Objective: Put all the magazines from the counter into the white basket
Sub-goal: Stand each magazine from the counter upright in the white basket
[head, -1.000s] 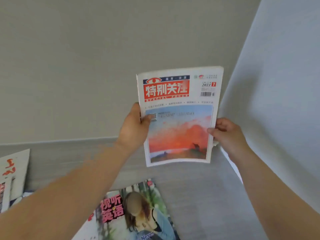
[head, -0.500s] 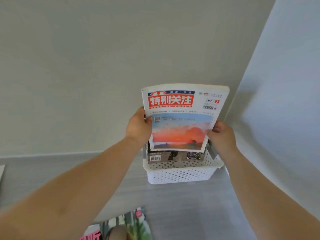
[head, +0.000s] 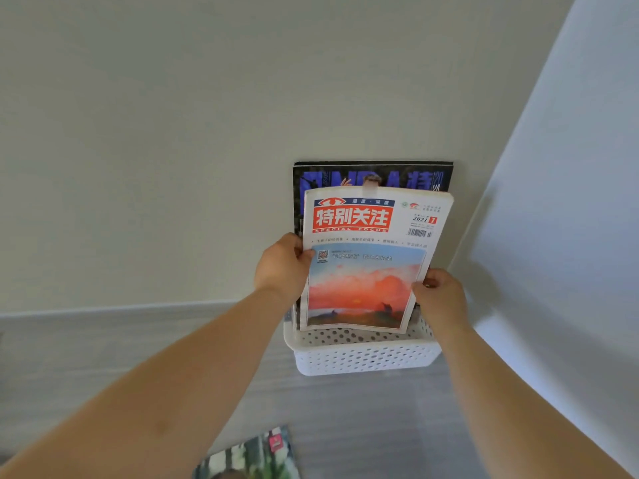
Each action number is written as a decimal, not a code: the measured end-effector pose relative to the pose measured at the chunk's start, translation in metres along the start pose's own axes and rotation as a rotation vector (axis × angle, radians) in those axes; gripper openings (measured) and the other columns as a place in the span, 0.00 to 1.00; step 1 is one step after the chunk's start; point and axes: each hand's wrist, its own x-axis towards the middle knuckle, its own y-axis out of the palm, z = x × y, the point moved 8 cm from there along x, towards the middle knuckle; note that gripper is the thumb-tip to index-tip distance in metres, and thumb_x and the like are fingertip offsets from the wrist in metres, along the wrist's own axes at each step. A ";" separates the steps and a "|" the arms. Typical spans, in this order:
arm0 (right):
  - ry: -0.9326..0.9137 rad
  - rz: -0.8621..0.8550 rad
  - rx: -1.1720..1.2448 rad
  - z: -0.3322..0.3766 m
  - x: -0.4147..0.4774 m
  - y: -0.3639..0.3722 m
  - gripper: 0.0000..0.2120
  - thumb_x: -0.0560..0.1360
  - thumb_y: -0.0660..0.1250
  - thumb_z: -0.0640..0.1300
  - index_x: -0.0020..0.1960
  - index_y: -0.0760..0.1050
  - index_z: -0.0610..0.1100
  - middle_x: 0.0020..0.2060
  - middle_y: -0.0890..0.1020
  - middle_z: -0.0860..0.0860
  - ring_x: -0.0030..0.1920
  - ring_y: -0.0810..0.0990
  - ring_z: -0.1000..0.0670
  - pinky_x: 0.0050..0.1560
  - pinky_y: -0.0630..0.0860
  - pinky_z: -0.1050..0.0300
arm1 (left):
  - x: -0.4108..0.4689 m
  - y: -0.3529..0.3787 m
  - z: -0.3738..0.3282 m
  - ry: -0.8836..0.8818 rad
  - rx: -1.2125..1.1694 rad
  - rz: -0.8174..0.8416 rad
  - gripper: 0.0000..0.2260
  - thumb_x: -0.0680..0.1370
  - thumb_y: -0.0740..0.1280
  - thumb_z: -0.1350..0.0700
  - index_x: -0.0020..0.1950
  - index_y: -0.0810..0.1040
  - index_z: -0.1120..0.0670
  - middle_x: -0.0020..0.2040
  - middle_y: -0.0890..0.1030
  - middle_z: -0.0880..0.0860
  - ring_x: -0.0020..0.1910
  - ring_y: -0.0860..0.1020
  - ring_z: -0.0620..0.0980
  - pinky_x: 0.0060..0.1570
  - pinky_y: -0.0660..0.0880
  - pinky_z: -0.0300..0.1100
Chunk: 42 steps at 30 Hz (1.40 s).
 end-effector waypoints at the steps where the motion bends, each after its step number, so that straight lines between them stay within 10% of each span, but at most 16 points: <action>1: -0.003 -0.001 0.006 0.000 0.000 0.001 0.07 0.72 0.60 0.33 0.47 0.74 0.40 0.42 0.77 0.45 0.41 0.74 0.47 0.43 0.69 0.57 | 0.001 0.001 -0.001 0.009 0.043 0.006 0.06 0.77 0.59 0.54 0.42 0.67 0.54 0.45 0.78 0.55 0.40 0.74 0.53 0.31 0.70 0.39; 17: -0.063 0.143 0.028 0.000 0.002 0.017 0.23 0.72 0.62 0.34 0.65 0.69 0.48 0.63 0.73 0.45 0.56 0.73 0.49 0.57 0.70 0.56 | 0.011 0.000 0.009 -0.071 0.218 -0.065 0.15 0.78 0.59 0.52 0.62 0.68 0.56 0.56 0.79 0.56 0.44 0.76 0.55 0.35 0.70 0.43; 25: -0.033 0.171 0.097 0.007 -0.008 0.019 0.24 0.71 0.63 0.34 0.65 0.66 0.47 0.59 0.73 0.48 0.47 0.73 0.53 0.34 0.67 0.68 | 0.000 -0.001 0.011 -0.113 0.223 0.003 0.17 0.79 0.53 0.50 0.64 0.68 0.55 0.57 0.79 0.56 0.42 0.72 0.51 0.37 0.68 0.42; 33: 0.023 0.260 0.128 0.013 -0.021 0.024 0.25 0.71 0.63 0.30 0.65 0.65 0.47 0.48 0.75 0.53 0.45 0.74 0.54 0.38 0.69 0.64 | -0.028 0.016 0.013 -0.142 -0.164 0.283 0.18 0.79 0.53 0.60 0.69 0.61 0.55 0.69 0.69 0.55 0.62 0.70 0.54 0.50 0.66 0.41; 38: 0.054 0.244 0.143 0.007 -0.020 0.027 0.29 0.70 0.66 0.34 0.69 0.62 0.46 0.63 0.73 0.46 0.63 0.70 0.46 0.61 0.69 0.50 | -0.025 0.022 0.008 -0.116 -0.256 0.290 0.20 0.78 0.54 0.64 0.69 0.61 0.54 0.68 0.70 0.55 0.63 0.70 0.55 0.53 0.67 0.42; 42: 0.068 0.241 0.178 0.005 -0.016 0.027 0.31 0.69 0.65 0.31 0.69 0.62 0.46 0.64 0.72 0.46 0.63 0.69 0.48 0.57 0.68 0.54 | -0.020 0.026 0.007 -0.108 -0.299 0.242 0.21 0.76 0.54 0.68 0.68 0.64 0.54 0.66 0.71 0.57 0.64 0.70 0.56 0.56 0.67 0.42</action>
